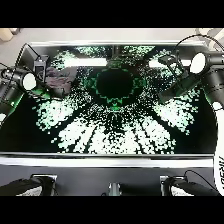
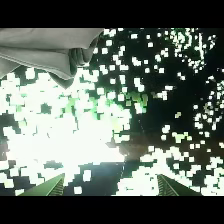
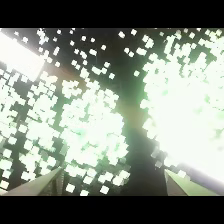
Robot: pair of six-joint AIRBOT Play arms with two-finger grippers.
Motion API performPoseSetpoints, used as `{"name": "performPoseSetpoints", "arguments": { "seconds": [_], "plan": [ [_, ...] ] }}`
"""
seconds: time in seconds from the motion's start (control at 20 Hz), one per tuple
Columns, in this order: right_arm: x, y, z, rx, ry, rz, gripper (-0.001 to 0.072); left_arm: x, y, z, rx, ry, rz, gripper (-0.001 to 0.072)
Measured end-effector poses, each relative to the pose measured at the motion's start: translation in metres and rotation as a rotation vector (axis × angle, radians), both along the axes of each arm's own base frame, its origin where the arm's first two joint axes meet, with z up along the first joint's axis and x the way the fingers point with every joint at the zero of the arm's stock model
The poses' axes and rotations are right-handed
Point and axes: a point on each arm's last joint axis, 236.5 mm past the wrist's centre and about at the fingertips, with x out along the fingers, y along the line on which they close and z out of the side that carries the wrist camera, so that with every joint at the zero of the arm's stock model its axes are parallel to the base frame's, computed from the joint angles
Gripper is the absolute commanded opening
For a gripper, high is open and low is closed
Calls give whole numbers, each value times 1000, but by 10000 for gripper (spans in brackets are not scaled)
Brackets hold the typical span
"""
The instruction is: Fold the shirts.
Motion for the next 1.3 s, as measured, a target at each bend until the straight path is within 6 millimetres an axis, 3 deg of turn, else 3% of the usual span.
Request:
{"name": "performPoseSetpoints", "arguments": {
  "seconds": [0.9,1.3],
  "plan": [
    [0,0,0,0,0,0,670,1,0,0,-1,-3,0,715],
    [18,-2,5,-8,-79,-7,670,48,-18,26,-61,-231,-46,715]
  ]
}}
